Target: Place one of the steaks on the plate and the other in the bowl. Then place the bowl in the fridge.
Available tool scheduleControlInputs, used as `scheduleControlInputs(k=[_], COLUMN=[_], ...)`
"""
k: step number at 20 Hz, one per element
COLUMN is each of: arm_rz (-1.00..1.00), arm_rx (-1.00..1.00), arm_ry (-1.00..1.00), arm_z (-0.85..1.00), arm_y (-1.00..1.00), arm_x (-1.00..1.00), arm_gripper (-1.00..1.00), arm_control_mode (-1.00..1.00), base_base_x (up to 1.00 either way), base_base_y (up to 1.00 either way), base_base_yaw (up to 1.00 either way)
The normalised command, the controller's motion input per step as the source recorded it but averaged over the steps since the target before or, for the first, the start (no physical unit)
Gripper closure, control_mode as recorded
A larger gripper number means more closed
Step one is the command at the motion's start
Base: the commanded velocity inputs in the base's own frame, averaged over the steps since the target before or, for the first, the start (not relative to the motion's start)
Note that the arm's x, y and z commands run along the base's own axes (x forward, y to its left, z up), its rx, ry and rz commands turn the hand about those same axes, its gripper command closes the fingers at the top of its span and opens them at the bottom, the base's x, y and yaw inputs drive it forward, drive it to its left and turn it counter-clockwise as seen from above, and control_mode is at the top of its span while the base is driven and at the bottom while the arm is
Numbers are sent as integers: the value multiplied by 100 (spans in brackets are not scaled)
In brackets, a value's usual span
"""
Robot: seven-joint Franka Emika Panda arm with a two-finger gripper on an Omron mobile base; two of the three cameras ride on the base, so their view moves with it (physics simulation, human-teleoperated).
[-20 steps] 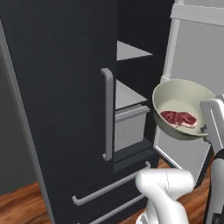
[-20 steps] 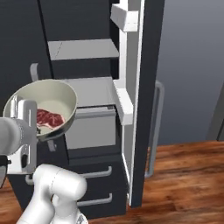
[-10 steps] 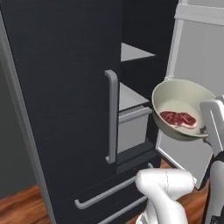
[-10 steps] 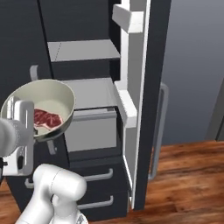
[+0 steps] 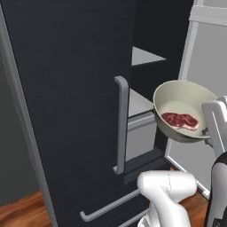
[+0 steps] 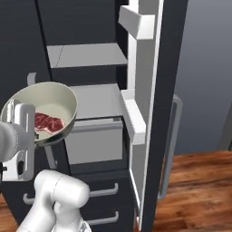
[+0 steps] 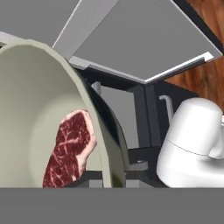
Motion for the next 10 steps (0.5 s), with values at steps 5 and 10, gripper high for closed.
scheduleControlInputs(k=[5,10], arm_rz=[0,0], arm_rx=[0,0], arm_ry=[0,0], arm_z=[0,0], arm_y=[0,0], arm_x=[0,0], arm_gripper=[100,100], arm_control_mode=[100,100], base_base_x=[29,34], base_base_y=[-2,0], base_base_yaw=[29,25])
